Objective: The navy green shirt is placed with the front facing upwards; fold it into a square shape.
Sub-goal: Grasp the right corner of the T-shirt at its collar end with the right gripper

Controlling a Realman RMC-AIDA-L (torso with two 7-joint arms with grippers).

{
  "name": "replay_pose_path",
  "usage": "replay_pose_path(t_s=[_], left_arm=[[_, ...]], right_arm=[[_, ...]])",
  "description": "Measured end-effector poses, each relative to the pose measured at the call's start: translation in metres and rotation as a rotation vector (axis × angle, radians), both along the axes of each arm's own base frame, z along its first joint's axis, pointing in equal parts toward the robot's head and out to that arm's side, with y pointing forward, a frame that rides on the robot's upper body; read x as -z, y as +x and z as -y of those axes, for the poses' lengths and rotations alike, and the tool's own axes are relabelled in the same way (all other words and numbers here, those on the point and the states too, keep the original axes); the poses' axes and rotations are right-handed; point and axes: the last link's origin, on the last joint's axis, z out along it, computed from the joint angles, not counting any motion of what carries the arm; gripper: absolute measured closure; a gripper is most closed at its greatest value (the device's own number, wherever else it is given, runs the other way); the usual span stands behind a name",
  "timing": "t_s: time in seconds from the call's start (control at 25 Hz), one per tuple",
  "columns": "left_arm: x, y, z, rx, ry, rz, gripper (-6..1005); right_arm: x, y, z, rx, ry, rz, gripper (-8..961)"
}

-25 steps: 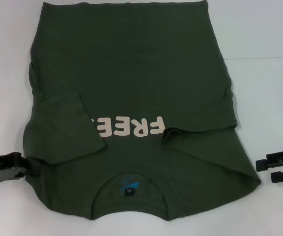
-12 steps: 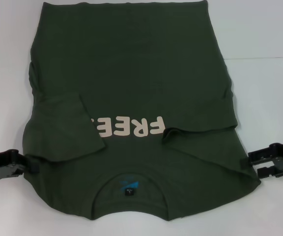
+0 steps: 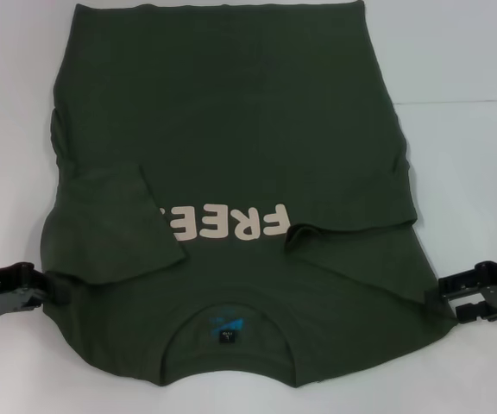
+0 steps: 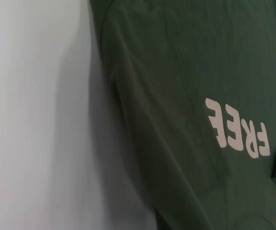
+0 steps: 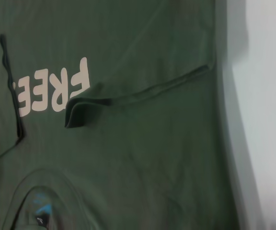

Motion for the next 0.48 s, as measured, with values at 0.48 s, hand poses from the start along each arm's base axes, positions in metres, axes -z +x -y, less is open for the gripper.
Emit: replay_pose_path(t_s=[0.48], left_arm=[[0.0011, 0.0004, 0.0002, 0.001, -0.003, 0.000, 955]], right_arm=[[0.0078, -0.0011, 0.0023, -0.002, -0.014, 0.001, 193]])
